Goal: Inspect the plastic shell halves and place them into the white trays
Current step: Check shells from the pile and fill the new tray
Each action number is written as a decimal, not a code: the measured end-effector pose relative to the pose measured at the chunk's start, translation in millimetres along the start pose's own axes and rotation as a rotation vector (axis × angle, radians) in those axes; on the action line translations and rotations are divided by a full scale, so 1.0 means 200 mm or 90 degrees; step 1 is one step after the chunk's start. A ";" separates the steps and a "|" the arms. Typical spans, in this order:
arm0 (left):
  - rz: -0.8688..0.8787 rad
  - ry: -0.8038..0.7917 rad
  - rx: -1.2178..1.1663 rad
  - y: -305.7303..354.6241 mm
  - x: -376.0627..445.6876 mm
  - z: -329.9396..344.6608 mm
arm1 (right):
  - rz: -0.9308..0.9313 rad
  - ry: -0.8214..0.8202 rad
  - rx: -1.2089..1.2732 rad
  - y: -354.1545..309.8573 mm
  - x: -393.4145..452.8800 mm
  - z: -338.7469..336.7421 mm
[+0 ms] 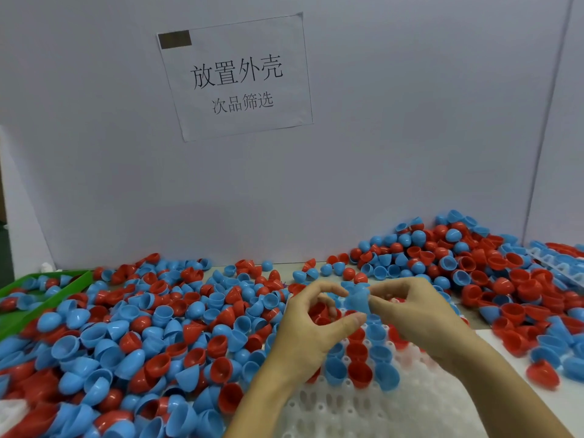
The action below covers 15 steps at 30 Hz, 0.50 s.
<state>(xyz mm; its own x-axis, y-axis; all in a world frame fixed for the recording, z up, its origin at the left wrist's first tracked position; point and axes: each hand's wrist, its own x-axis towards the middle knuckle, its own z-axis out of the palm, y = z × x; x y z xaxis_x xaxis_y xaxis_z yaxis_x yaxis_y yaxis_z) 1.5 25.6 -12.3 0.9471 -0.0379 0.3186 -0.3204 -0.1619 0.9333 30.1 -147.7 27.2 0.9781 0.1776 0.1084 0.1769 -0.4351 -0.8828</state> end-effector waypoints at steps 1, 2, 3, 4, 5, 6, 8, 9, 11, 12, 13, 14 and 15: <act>-0.016 0.007 -0.007 0.00 0.00 0.00 | -0.016 0.017 -0.050 0.00 0.00 -0.03; -0.042 0.018 -0.027 0.01 0.00 0.00 | -0.033 0.029 -0.124 0.00 0.00 -0.06; -0.067 0.028 -0.054 0.01 0.00 0.00 | -0.041 0.029 -0.208 0.00 -0.01 -0.10; -0.090 0.040 -0.087 0.00 0.01 0.00 | -0.039 0.019 -0.295 0.00 -0.02 -0.13; -0.110 0.057 -0.123 0.00 0.02 0.00 | -0.028 -0.003 -0.373 0.00 -0.02 -0.15; -0.121 0.070 -0.153 0.00 0.02 0.00 | -0.006 -0.037 -0.436 0.01 -0.03 -0.16; -0.136 0.084 -0.176 -0.01 0.03 -0.01 | 0.059 -0.134 -0.521 0.02 -0.04 -0.14; -0.143 0.089 -0.174 -0.02 0.03 -0.01 | 0.094 -0.176 -0.540 0.02 -0.04 -0.12; -0.155 0.098 -0.167 -0.03 0.04 -0.01 | 0.134 -0.204 -0.551 0.03 -0.04 -0.07; -0.165 0.103 -0.171 -0.02 0.04 0.00 | 0.140 -0.200 -0.548 0.04 -0.03 -0.05; -0.174 0.110 -0.178 -0.01 0.05 0.00 | 0.142 -0.192 -0.543 0.05 -0.03 -0.04; -0.180 0.114 -0.182 -0.01 0.05 0.00 | 0.142 -0.188 -0.539 0.05 -0.02 -0.04; -0.181 0.117 -0.181 -0.01 0.05 0.00 | 0.141 -0.190 -0.538 0.05 -0.02 -0.04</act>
<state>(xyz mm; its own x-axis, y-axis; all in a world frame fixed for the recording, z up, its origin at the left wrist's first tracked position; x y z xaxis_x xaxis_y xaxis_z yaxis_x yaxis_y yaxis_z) 11.7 26.1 -11.0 0.9880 0.1486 0.0427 -0.0634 0.1379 0.9884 28.2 -159.5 22.3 0.9513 0.1821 -0.2487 0.1250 -0.9654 -0.2288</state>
